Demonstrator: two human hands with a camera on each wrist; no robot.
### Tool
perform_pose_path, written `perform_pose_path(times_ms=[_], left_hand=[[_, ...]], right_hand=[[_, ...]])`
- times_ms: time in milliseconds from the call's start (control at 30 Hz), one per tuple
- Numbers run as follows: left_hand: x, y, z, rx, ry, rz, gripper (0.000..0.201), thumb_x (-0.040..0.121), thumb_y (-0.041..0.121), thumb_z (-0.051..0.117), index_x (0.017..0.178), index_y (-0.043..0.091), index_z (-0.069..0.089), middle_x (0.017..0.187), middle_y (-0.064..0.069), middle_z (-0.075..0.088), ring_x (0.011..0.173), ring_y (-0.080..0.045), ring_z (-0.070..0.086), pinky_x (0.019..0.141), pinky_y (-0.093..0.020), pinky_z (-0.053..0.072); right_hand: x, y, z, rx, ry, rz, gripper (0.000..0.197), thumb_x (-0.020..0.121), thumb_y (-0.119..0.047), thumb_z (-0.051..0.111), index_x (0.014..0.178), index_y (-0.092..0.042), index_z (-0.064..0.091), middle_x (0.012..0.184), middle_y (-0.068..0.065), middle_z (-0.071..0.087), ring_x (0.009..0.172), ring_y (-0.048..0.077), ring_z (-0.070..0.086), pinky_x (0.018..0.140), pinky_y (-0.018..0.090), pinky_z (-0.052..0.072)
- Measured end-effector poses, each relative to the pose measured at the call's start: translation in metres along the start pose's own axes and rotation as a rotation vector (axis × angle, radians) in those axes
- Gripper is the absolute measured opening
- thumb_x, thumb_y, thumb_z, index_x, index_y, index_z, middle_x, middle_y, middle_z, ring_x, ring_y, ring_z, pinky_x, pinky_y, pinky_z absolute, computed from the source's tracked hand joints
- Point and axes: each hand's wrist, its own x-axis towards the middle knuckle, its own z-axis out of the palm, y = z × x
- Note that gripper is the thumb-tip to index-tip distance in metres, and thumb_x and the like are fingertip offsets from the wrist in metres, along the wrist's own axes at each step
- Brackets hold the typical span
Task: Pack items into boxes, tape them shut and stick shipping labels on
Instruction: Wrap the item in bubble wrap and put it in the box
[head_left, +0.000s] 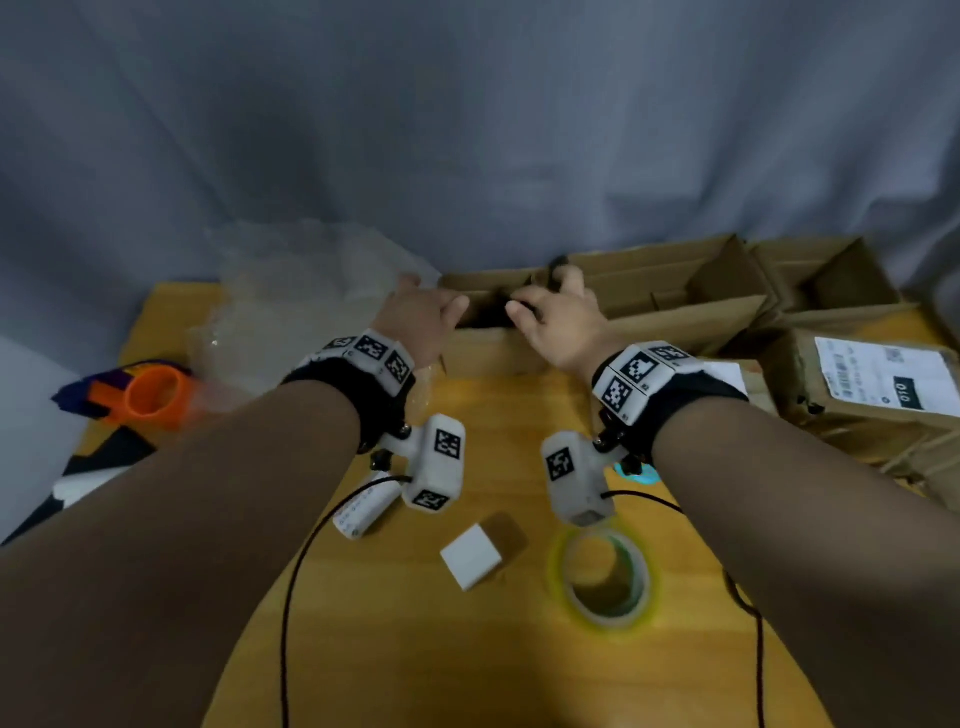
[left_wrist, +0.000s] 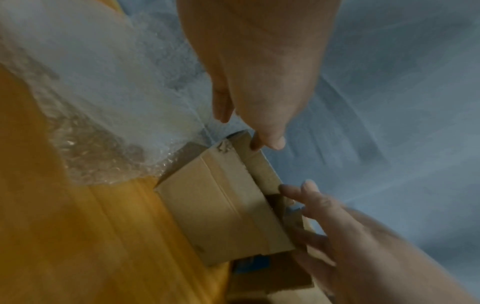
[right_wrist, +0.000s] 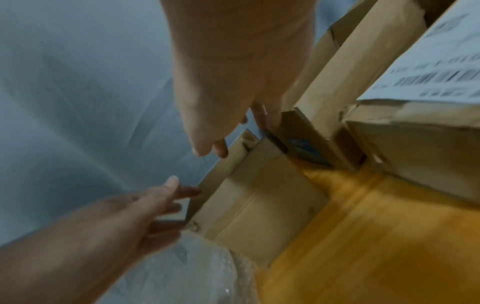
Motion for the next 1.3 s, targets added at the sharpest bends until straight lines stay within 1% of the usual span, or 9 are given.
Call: perform_pose_path(times_ms=[100, 200, 333, 500, 600, 733, 933, 1133, 1300], left_hand=[[0.019, -0.003, 0.008, -0.063, -0.098, -0.05, 0.052, 0.104, 0.034, 0.021, 0.125, -0.001, 0.054, 0.128, -0.022, 0.054, 0.118, -0.033, 0.049, 0.095, -0.033, 0.033], [0.02, -0.01, 0.017, -0.123, -0.078, -0.136, 0.053, 0.103, 0.038, 0.029, 0.116, -0.004, 0.06, 0.12, -0.022, 0.06, 0.111, -0.034, 0.055, 0.09, -0.033, 0.038], [0.003, -0.019, 0.029, -0.207, -0.057, -0.124, 0.04, 0.095, 0.032, 0.054, 0.122, 0.003, 0.061, 0.125, -0.014, 0.061, 0.115, -0.028, 0.056, 0.096, -0.033, 0.043], [-0.037, -0.02, 0.032, -0.279, -0.215, -0.039, 0.08, 0.086, 0.033, 0.067, 0.149, 0.013, 0.022, 0.15, -0.007, 0.035, 0.136, -0.023, 0.036, 0.105, -0.027, 0.031], [-0.058, -0.02, 0.041, -0.256, -0.282, -0.014, 0.1, 0.081, 0.039, 0.071, 0.152, 0.018, 0.004, 0.156, -0.007, 0.022, 0.14, -0.023, 0.029, 0.111, -0.031, 0.027], [-0.076, -0.016, 0.056, -0.189, -0.266, -0.022, 0.106, 0.077, 0.046, 0.072, 0.152, 0.021, 0.002, 0.157, -0.008, 0.019, 0.141, -0.026, 0.027, 0.112, -0.037, 0.029], [-0.089, -0.016, 0.074, -0.314, -0.289, -0.076, 0.12, 0.075, 0.043, 0.075, 0.15, 0.022, -0.017, 0.16, -0.004, 0.004, 0.144, -0.025, 0.018, 0.115, -0.041, 0.026], [-0.094, -0.025, 0.061, -0.345, -0.062, -0.051, 0.076, 0.089, 0.062, 0.043, 0.149, 0.039, 0.003, 0.152, -0.011, 0.027, 0.136, -0.032, 0.034, 0.109, -0.05, 0.033], [-0.085, -0.068, 0.035, -0.172, 0.069, -0.088, 0.052, 0.096, 0.04, 0.046, 0.142, 0.018, 0.037, 0.142, -0.012, 0.037, 0.127, -0.031, 0.042, 0.106, -0.043, 0.036]], right_hand=[[0.022, -0.008, 0.005, 0.024, -0.126, 0.039, 0.051, 0.102, -0.042, 0.026, 0.131, -0.012, 0.054, 0.139, 0.02, 0.043, 0.133, 0.033, 0.035, 0.11, 0.038, 0.03], [0.026, -0.009, 0.011, 0.049, -0.04, 0.151, 0.047, 0.102, -0.037, 0.032, 0.12, -0.003, 0.058, 0.12, 0.018, 0.06, 0.115, 0.033, 0.054, 0.094, 0.037, 0.043], [0.013, 0.004, 0.02, -0.014, 0.023, 0.228, 0.039, 0.093, -0.02, 0.054, 0.129, -0.005, 0.051, 0.121, 0.015, 0.06, 0.111, 0.031, 0.056, 0.089, 0.035, 0.047], [-0.029, 0.021, 0.023, -0.003, -0.115, 0.184, 0.07, 0.085, -0.011, 0.066, 0.145, -0.01, 0.03, 0.143, 0.015, 0.038, 0.131, 0.03, 0.039, 0.108, 0.035, 0.033], [-0.053, 0.029, 0.027, 0.017, -0.2, 0.141, 0.081, 0.082, -0.004, 0.066, 0.149, -0.015, 0.023, 0.147, 0.013, 0.034, 0.134, 0.03, 0.036, 0.11, 0.036, 0.033], [-0.074, 0.035, 0.026, 0.039, -0.268, 0.113, 0.086, 0.081, 0.004, 0.06, 0.152, -0.013, 0.014, 0.147, 0.016, 0.033, 0.135, 0.031, 0.034, 0.108, 0.034, 0.035], [-0.092, 0.041, 0.032, 0.037, -0.239, 0.151, 0.087, 0.084, 0.002, 0.058, 0.153, -0.013, 0.007, 0.148, 0.016, 0.031, 0.136, 0.032, 0.032, 0.108, 0.038, 0.037], [-0.1, 0.025, 0.022, -0.104, -0.041, 0.181, 0.058, 0.09, -0.022, 0.054, 0.144, -0.016, 0.033, 0.135, 0.017, 0.042, 0.117, 0.035, 0.05, 0.091, 0.04, 0.048], [-0.089, -0.007, 0.01, -0.14, 0.182, 0.111, 0.051, 0.09, -0.025, 0.052, 0.138, -0.014, 0.04, 0.138, 0.015, 0.039, 0.129, 0.033, 0.034, 0.098, 0.045, 0.042]])
